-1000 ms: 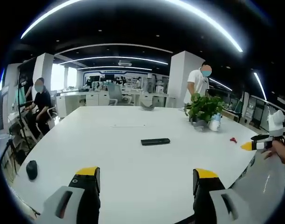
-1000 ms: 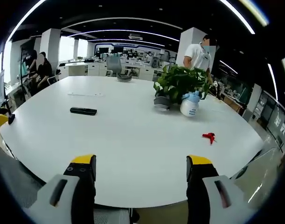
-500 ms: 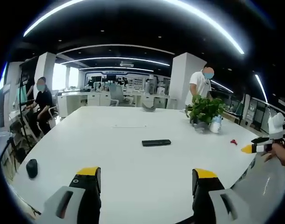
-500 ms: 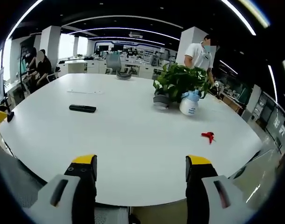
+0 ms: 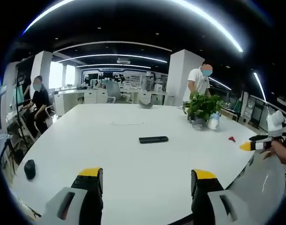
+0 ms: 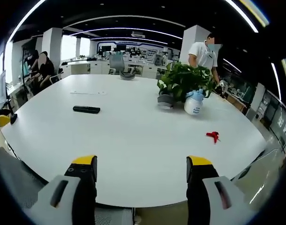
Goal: Press the specified remote control buttons in sequence, fully releasing each button before pressing the next.
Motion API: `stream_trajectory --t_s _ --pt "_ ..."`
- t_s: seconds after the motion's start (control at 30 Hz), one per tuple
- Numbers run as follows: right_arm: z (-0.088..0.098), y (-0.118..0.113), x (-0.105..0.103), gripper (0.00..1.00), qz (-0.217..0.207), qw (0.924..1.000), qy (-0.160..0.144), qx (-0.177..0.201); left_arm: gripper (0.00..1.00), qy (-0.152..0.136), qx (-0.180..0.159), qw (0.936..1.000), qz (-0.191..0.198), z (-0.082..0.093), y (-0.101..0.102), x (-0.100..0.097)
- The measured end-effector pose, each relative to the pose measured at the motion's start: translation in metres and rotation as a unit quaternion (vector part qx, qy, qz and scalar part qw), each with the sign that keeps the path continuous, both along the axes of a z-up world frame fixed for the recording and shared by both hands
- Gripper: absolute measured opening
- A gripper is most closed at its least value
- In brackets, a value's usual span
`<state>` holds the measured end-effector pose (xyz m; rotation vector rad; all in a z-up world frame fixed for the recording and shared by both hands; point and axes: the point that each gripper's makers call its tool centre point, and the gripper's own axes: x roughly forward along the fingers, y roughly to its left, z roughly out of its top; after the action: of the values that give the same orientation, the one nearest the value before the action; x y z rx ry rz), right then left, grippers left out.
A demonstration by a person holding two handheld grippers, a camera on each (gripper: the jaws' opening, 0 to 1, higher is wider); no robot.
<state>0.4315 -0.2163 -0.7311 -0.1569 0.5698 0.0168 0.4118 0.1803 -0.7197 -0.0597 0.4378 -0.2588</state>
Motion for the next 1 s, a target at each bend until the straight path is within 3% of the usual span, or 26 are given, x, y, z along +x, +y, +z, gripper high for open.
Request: stream_trajectory --t_s 0.1,0.23,0.5,0.63,0.83,1.0 --pt "0.0 0.0 0.0 0.8 0.0 1.0 -0.001 0.001 0.7 0.03 0.004 0.9995 -0.003 -0.008 0.0 -0.004" --pt "0.002 0.0 0.0 0.8 0.001 1.0 -0.007 0.005 0.7 0.022 -0.01 0.9997 -0.008 -0.003 -0.002 -0.002" --pt "0.004 0.001 0.001 0.8 0.005 0.9999 -0.012 0.007 0.62 0.046 -0.018 0.9986 -0.02 -0.006 -0.005 -0.002" --pt "0.003 -0.001 0.001 0.8 -0.001 0.9999 -0.011 0.01 0.62 0.052 0.016 0.9973 -0.049 -0.007 -0.006 0.004" --pt "0.002 0.0 0.001 0.8 0.002 1.0 -0.007 0.007 0.63 0.054 0.036 0.994 -0.088 -0.003 -0.012 0.026" --pt "0.001 -0.003 0.0 0.8 -0.002 1.0 -0.002 0.001 0.63 0.058 0.068 0.9879 -0.126 -0.002 -0.019 0.045"
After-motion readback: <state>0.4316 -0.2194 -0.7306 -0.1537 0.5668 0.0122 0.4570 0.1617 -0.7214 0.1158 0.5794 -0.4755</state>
